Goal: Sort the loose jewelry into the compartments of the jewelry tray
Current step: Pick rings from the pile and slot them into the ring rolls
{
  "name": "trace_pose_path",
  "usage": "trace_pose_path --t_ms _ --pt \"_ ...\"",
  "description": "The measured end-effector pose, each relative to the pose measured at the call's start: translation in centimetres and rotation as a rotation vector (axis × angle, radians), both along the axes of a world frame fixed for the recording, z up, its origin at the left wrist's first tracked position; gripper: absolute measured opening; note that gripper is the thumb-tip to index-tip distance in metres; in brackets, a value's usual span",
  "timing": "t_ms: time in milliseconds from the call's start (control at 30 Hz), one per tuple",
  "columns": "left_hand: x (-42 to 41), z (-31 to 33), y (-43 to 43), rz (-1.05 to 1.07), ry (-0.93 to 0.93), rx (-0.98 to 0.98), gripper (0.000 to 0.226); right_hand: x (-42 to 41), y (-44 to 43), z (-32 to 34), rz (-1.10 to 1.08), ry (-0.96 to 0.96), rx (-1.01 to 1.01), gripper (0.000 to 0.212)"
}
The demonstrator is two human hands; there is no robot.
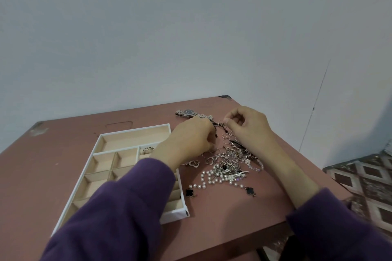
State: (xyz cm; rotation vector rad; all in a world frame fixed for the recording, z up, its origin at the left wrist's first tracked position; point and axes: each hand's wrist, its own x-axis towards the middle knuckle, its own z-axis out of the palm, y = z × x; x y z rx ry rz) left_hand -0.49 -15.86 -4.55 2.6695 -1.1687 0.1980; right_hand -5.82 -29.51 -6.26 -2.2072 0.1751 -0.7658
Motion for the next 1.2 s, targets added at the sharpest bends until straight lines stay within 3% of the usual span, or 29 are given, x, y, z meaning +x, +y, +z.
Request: trace_pose_path --t_ms 167,333,433,733,833,1000,1200 --pt "0.4 0.2 -0.6 0.024 0.114 0.034 0.013 0.0 0.0 -0.1 -0.001 -0.005 -0.013 0.010" --pt "0.4 -0.4 -0.6 0.025 0.094 0.133 0.020 0.0 -0.1 -0.3 -0.008 -0.018 -0.031 0.019" --pt "0.0 0.5 0.2 0.033 0.112 0.014 0.020 -0.3 0.0 -0.2 -0.005 -0.028 -0.040 0.025" --pt "-1.5 3.4 12.0 0.108 0.170 -0.475 0.012 -1.3 3.2 1.3 0.223 -0.111 0.129 0.007" --pt "-1.4 2.2 14.7 0.158 0.184 -0.519 0.015 -0.5 6.2 2.2 0.356 -0.063 0.102 0.004" --pt "-0.9 0.3 15.4 0.187 0.225 -0.594 0.017 1.9 10.5 1.9 0.454 -0.020 -0.151 0.011" --pt "-0.9 -0.3 14.9 0.143 0.209 -0.584 0.011 1.8 10.3 1.4 0.471 -0.031 -0.072 0.012"
